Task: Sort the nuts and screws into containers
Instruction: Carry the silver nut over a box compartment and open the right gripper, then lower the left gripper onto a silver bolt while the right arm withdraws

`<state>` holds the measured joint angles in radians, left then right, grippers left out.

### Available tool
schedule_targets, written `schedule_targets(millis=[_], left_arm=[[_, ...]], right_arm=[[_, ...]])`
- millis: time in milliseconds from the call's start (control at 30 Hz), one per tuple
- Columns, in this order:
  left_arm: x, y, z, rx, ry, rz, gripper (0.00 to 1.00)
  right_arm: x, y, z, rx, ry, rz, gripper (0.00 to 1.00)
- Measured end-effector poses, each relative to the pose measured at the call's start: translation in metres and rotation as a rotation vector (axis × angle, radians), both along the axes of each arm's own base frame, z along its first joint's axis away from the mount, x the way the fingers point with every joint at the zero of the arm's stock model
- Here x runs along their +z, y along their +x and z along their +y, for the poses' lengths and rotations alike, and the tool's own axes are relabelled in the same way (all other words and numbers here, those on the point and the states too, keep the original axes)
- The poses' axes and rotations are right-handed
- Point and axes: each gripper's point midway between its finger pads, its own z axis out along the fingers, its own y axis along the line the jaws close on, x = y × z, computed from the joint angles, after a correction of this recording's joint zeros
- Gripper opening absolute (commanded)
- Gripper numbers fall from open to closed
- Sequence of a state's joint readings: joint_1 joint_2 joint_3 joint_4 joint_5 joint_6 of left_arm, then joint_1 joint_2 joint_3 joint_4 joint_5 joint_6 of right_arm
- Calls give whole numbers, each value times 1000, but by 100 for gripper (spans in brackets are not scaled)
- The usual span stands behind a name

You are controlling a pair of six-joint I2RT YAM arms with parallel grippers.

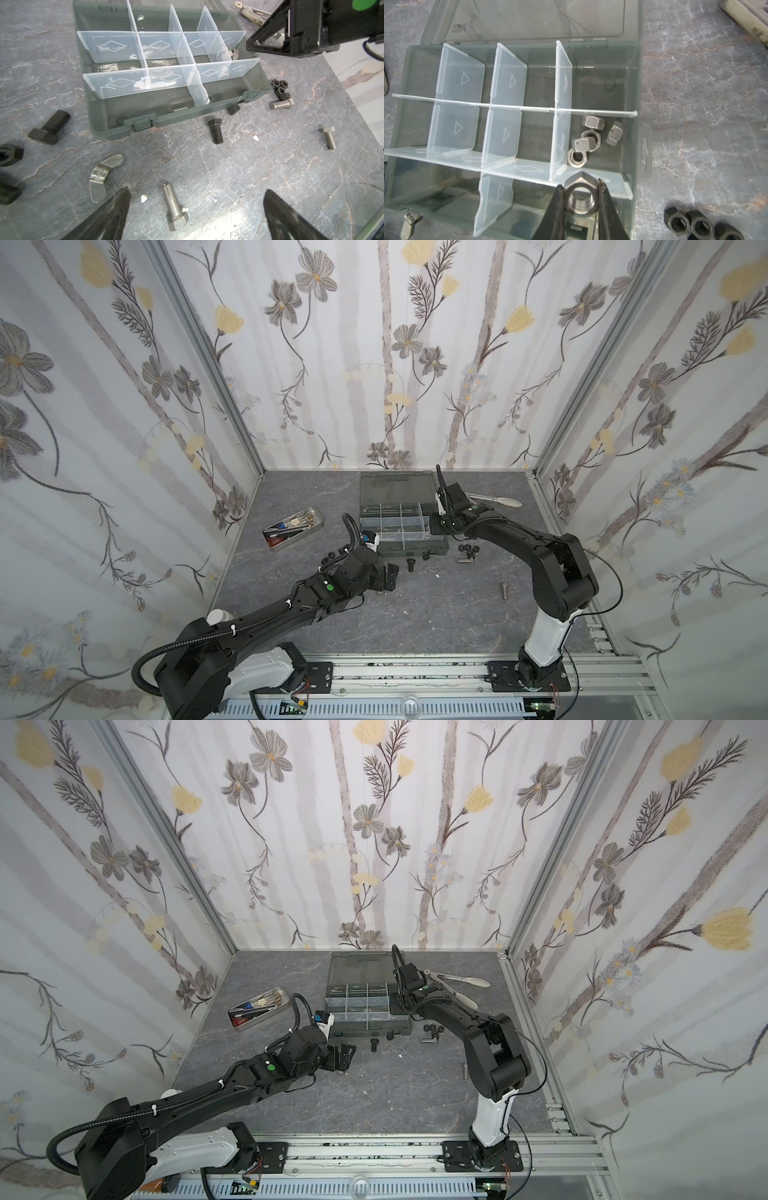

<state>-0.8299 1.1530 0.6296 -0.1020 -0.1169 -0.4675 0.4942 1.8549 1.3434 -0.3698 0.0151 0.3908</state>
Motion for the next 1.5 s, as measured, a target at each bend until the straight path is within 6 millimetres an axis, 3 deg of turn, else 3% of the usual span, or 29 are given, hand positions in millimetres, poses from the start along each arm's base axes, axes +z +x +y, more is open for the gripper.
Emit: schedule_targets(millis=[133,333,533,733,933,1100,1367,1500], left_arm=[[-9,-4,5,6,22,22,100],[-15,-8,11,23,32,51,91],[-23,-14,18,53,48,98,81],[-39,-24,26,90,78,179,72],[-52,-34,30,122,100,256,65],[-61,-37,26,141,129,310,65],[-76,-27,13,179,202,366,63],[-85,-24,5,182,239,389,60]], right_arm=[[-8,12,6,7,-4,8,16],[-14,22,10,9,-12,15,36],[-14,24,6,10,-24,12,47],[8,24,3,11,-6,-33,48],[45,3,-5,16,47,-118,49],[67,-29,-17,19,101,-188,49],[76,-86,-39,20,207,-259,49],[83,-105,-44,33,254,-303,50]])
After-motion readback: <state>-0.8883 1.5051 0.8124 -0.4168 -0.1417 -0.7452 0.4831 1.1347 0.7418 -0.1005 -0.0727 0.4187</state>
